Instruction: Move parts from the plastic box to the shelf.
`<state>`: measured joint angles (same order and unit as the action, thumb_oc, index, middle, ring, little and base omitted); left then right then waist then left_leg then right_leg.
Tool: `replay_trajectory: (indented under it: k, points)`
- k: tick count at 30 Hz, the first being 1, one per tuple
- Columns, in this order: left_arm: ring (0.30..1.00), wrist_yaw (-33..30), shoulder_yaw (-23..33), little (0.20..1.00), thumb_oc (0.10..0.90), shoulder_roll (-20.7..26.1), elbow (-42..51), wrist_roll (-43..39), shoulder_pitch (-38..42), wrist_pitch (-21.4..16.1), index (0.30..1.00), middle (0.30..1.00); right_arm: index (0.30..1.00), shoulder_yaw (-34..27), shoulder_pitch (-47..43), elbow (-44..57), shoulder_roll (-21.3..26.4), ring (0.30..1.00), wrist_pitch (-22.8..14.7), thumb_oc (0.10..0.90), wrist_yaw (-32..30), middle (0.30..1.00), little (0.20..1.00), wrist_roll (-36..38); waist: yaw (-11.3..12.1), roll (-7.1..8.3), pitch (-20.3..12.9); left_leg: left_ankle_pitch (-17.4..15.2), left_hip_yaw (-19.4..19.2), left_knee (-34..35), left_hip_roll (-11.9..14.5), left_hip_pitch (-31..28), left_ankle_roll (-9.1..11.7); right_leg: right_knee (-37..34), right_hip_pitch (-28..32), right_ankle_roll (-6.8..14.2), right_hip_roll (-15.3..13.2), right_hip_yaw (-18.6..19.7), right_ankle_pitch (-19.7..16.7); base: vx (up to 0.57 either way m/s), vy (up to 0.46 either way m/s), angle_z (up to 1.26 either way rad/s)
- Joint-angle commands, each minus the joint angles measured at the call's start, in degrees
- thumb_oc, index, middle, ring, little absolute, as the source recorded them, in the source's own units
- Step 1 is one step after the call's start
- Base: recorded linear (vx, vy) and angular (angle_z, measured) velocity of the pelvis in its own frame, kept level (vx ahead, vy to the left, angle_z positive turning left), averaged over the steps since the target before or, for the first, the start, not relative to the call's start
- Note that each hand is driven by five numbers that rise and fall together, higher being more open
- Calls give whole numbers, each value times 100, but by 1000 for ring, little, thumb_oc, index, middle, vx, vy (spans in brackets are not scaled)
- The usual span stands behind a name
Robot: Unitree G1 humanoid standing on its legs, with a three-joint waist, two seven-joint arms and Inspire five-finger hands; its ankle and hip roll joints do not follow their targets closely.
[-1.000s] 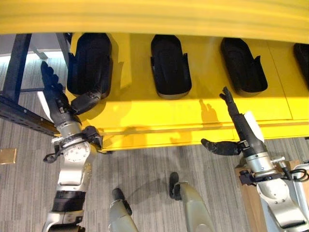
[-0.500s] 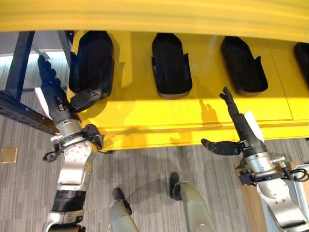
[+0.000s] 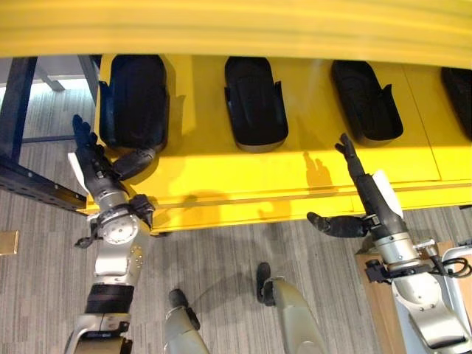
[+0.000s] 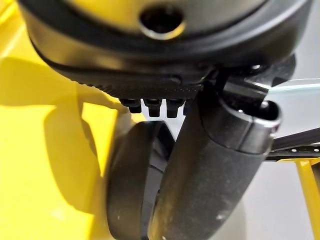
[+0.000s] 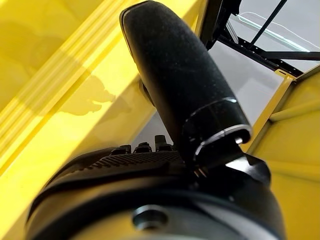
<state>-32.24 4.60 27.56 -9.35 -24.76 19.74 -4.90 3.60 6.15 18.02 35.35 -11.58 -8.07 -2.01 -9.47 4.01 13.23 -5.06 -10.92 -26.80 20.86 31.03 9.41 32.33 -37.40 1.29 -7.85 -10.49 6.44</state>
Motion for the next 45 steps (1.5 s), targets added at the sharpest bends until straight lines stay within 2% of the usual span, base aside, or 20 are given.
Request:
replay_trajectory:
  k: [1,10,27,28,32,33,45]
  points:
    - [1000,64,-37,1000,900,270,-15,-66,644,-576,1000,1000,1000,-214,-342,450,218,1000,-479,900,-228,1000,1000,201,-80,-11,-451,252,254,115,219,79,-27,-529,393,477,-223,258,-299,0,0,0]
    - [1000,40,-53,1000,900,291,-104,-109,706,-574,1000,1000,1000,-240,-341,459,234,1000,-485,900,-262,1000,1000,226,-88,24,-408,256,257,138,207,55,-32,-544,420,478,-221,253,-310,0,0,0]
    - [1000,-34,130,1000,900,276,474,183,404,-603,1000,1000,1000,-276,-381,420,252,1000,-479,900,-264,1000,1000,195,-4,1,-454,260,254,173,176,-2,-38,-537,441,464,-211,276,-300,-5,1,0]
    - [1000,-161,298,1000,900,430,817,502,361,-639,1000,1000,1000,-296,-461,391,236,1000,-503,900,-277,1000,1000,210,33,-9,-467,397,212,201,153,7,-106,-586,446,416,-240,258,-428,-76,22,-2]
    - [1000,-368,536,1000,900,657,1222,1095,393,-637,1000,1000,1000,-294,-502,422,268,1000,-590,900,-221,1000,1000,255,71,-25,-486,378,200,206,138,-51,-107,-579,502,426,-250,264,-409,-18,7,1]
    - [1000,-447,617,1000,900,774,1384,1451,399,-578,1000,1000,1000,-296,-479,451,291,1000,-621,900,-180,1000,1000,260,77,-28,-490,379,193,222,133,-83,-101,-588,534,426,-245,263,-399,5,3,4]
    - [1000,-435,882,1000,900,988,2304,2153,153,-614,1000,1000,1000,-448,-378,577,293,1000,-659,900,-68,1000,1000,309,140,-69,-450,393,192,340,102,-299,-88,-650,772,444,-261,257,-375,0,0,0]
